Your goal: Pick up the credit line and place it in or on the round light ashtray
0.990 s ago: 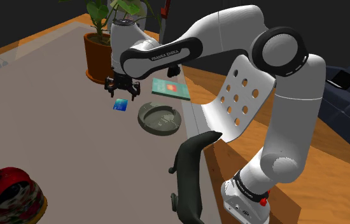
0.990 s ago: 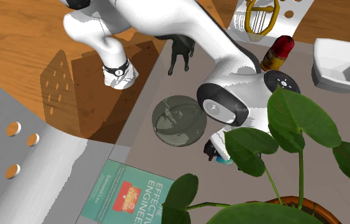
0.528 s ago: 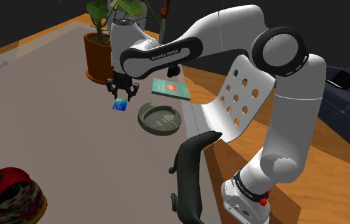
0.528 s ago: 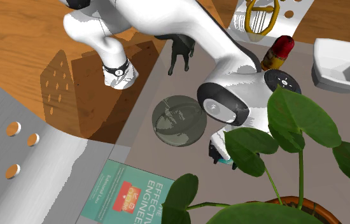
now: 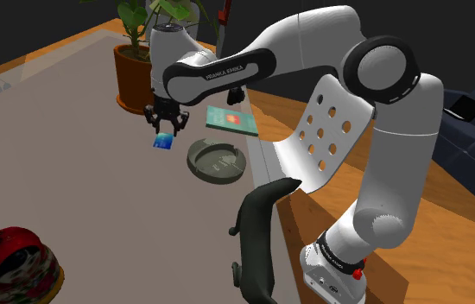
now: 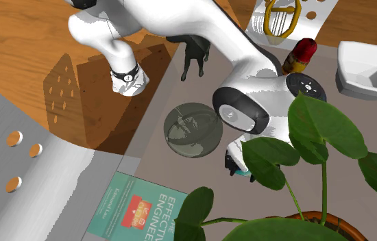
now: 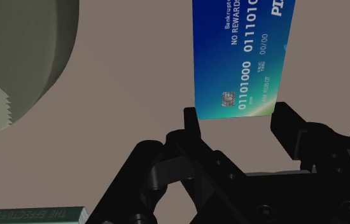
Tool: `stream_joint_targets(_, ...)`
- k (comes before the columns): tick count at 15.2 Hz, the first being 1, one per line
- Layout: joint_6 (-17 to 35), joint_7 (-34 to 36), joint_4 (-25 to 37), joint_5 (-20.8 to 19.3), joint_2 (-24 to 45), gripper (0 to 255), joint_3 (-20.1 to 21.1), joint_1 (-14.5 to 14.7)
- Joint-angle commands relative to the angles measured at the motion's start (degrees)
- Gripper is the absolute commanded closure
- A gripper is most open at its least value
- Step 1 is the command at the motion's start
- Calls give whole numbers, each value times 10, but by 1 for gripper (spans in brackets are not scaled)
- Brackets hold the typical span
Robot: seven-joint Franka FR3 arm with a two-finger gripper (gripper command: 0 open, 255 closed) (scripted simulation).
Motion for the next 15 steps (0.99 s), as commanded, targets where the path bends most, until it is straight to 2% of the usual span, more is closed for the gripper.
stream_joint_targets(1,-10,-4,4,4,-6,255,2,-1)
stream_joint_targets(15,-97,-31,58,33,-45,255,15,-5)
